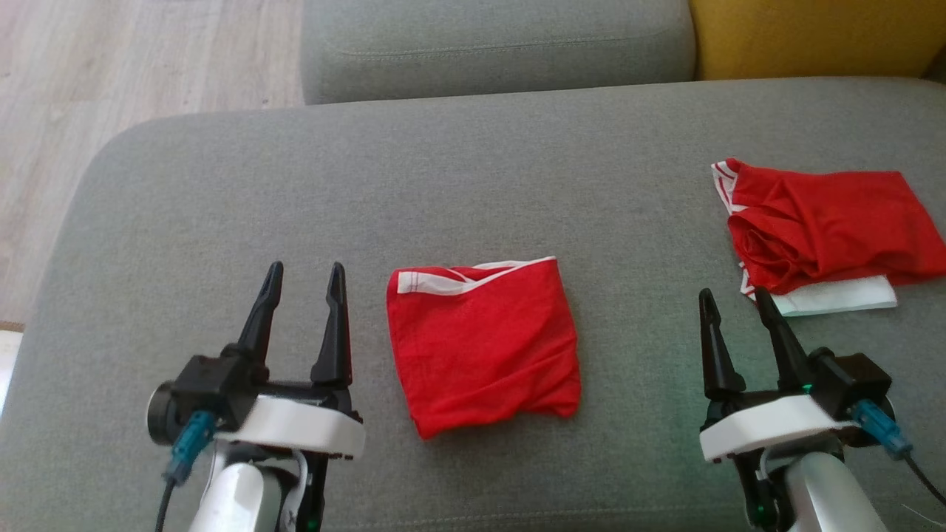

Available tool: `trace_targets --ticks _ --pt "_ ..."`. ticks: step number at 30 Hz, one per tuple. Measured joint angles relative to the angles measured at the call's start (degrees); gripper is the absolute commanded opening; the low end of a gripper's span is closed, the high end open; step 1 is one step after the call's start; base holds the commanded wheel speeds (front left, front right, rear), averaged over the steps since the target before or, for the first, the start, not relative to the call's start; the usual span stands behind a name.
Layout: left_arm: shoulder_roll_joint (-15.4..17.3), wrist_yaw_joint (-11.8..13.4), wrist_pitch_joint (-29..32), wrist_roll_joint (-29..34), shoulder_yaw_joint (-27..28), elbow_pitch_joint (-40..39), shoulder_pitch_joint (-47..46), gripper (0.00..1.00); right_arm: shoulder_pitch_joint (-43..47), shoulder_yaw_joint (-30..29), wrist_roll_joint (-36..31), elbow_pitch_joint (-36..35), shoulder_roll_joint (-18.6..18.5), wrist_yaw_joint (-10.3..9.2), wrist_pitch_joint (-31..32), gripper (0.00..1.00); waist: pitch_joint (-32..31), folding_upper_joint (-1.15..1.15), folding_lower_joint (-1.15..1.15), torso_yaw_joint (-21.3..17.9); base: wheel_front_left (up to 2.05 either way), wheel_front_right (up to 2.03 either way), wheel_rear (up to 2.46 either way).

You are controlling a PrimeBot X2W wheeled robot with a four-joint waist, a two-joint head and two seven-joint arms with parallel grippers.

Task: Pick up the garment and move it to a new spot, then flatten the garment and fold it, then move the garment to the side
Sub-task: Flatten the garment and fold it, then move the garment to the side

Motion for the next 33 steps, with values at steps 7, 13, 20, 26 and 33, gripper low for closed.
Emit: trace_targets --ticks 7,13,20,26,33 --pt "0.0 0.0 0.0 0.6 0.0 0.2 0.5 1.0 0.1 0.0 0.0 -1.1 0.1 0.0 0.0 1.0 0.7 0.0 0.0 -0.6 0.0 0.0 0.0" --pt "0.0 -0.1 0.0 0.6 0.0 0.2 0.3 1.0 0.0 1.1 0.0 -1.3 0.1 0.0 0.1 1.0 1.6 0.0 0.0 0.2 0.0 0.0 0.0" --pt "0.0 -0.1 0.0 0.6 -0.5 0.1 -0.5 1.0 -1.7 5.5 2.2 1.2 0.1 0.0 3.4 1.0 4.1 0.0 0.0 2.1 0.0 0.0 0.0" --pt "0.0 -0.1 0.0 0.6 -1.5 0.1 -2.9 1.0 -6.4 8.4 3.7 5.7 0.1 0.0 5.3 1.0 6.8 0.0 0.0 4.5 0.0 0.0 0.0" --pt "0.0 -0.1 0.0 0.4 -1.8 0.2 -3.7 1.0 -9.2 12.2 8.3 13.0 0.0 0.0 10.3 1.0 9.2 0.0 0.0 7.7 0.0 0.0 0.0"
